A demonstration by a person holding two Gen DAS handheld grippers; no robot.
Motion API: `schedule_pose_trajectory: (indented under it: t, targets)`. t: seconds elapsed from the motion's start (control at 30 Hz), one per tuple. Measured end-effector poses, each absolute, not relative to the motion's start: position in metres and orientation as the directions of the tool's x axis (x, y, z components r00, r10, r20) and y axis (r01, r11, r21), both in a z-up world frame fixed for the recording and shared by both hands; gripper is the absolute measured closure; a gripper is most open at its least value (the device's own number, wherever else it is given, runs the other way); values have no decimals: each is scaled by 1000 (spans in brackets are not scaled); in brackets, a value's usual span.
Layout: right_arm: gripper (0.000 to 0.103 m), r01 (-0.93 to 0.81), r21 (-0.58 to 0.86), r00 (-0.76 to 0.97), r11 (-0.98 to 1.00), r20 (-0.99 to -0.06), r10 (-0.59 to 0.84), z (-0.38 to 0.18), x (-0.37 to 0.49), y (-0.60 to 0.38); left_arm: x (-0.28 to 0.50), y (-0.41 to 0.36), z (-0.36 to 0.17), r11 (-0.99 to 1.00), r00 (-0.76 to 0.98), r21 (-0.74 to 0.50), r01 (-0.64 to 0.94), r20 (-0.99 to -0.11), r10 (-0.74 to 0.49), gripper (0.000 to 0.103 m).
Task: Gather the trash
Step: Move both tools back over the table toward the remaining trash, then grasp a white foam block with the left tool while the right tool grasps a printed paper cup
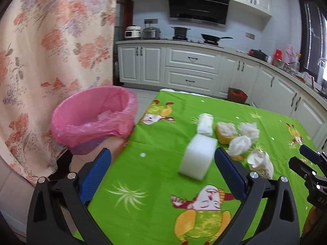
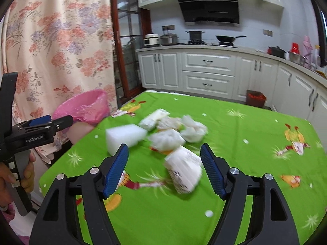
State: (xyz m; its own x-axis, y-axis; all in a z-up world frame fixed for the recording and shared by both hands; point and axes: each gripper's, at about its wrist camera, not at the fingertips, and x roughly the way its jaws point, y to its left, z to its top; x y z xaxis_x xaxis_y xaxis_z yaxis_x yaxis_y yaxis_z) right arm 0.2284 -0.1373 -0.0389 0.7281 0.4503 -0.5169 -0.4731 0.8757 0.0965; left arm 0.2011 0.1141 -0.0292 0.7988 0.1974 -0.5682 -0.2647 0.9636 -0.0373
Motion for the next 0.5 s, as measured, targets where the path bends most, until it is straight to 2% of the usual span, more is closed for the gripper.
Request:
schedule_pose_trajectory:
  t: [0.5]
  targets:
    - [28, -391, 58, 711, 919, -614, 342, -84, 243, -167, 218, 87, -64, 981, 793, -52, -184, -598, 117, 5]
